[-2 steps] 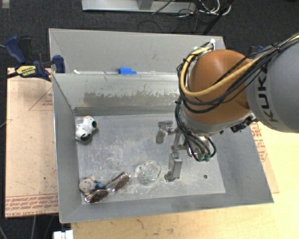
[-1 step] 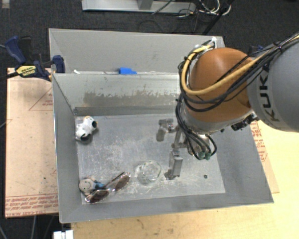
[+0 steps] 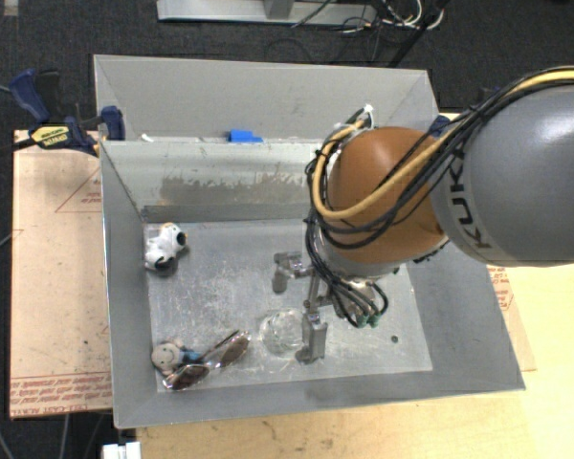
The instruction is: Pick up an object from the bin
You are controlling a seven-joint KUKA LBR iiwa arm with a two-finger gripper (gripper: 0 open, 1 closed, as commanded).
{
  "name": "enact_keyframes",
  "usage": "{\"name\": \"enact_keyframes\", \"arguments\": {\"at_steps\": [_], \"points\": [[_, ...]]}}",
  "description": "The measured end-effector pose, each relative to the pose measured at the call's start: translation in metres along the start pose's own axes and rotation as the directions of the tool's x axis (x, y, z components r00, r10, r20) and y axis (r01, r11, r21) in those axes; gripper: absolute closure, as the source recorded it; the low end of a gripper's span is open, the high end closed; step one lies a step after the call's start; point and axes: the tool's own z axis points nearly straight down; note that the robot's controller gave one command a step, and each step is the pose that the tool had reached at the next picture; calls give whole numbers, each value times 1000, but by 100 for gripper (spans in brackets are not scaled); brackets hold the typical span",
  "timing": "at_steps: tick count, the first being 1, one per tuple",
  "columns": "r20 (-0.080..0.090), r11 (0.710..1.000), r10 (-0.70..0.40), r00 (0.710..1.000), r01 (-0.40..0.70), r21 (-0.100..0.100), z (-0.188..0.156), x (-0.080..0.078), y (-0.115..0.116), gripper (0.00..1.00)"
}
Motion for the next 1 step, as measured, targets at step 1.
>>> {"name": "enact_keyframes", "arguments": {"at_steps": [1], "points": [[-1,969,-247,969,247,-1,26,-7,72,0]]}}
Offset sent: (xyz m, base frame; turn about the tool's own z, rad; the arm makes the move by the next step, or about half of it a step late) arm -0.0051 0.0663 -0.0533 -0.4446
